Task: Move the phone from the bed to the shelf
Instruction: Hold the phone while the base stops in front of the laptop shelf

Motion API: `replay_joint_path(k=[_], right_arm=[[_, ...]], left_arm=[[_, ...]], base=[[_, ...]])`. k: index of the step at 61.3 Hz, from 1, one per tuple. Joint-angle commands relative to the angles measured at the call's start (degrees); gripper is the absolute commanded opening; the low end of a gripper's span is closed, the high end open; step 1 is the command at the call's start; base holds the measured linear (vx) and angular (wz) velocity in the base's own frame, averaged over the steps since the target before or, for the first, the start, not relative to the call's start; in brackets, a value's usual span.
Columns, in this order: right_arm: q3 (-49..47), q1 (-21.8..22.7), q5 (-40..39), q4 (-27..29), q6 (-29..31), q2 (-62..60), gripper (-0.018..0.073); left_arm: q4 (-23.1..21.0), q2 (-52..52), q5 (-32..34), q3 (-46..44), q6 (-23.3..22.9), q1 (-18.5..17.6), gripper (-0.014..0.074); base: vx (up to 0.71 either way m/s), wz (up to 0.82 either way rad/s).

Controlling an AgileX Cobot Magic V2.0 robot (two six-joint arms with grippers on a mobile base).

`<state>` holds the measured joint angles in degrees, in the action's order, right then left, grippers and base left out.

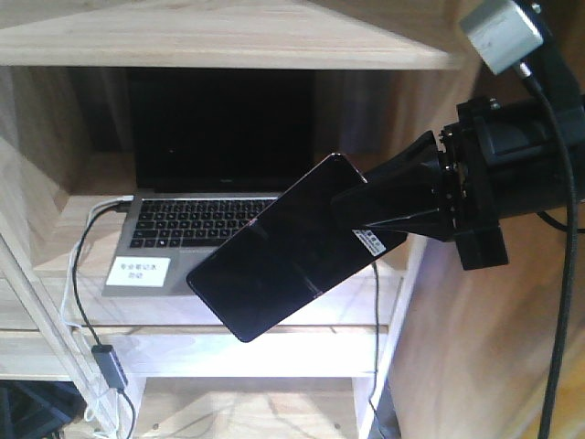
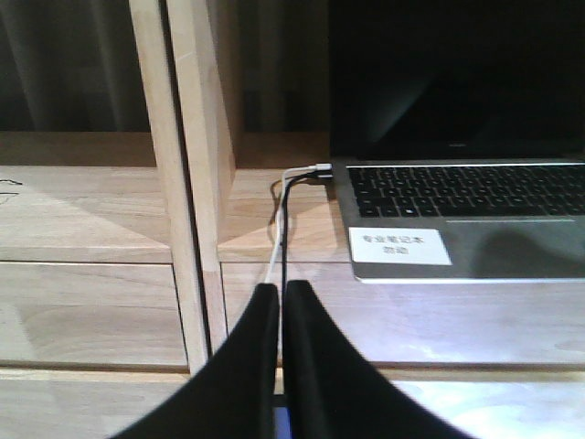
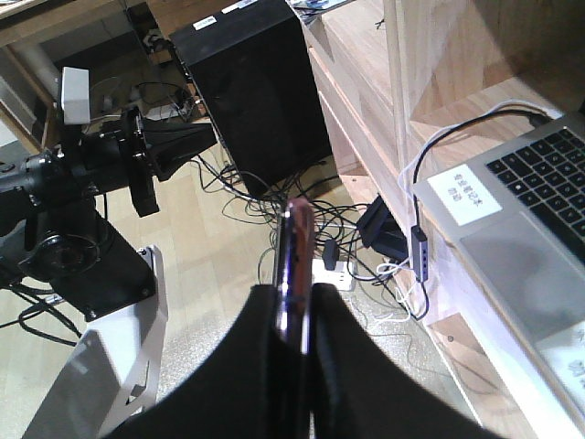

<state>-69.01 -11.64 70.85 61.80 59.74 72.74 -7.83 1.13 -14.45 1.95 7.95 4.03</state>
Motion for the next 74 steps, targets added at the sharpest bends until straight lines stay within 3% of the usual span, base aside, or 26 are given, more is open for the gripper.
replay_joint_path(k=[1,74], right_arm=[[-1.6,0.0,3.0,4.9,0.0,-1.6,-0.0001],[-1.6,0.0,3.0,4.9,0.0,-1.6,-0.0001]], left_arm=[[-0.5,0.4,3.9,0.2,-0.2,-0.3,0.0001],[-0.5,0.4,3.9,0.2,-0.2,-0.3,0.0001]], base=[[0.14,0.12],[0.05,0.04]])
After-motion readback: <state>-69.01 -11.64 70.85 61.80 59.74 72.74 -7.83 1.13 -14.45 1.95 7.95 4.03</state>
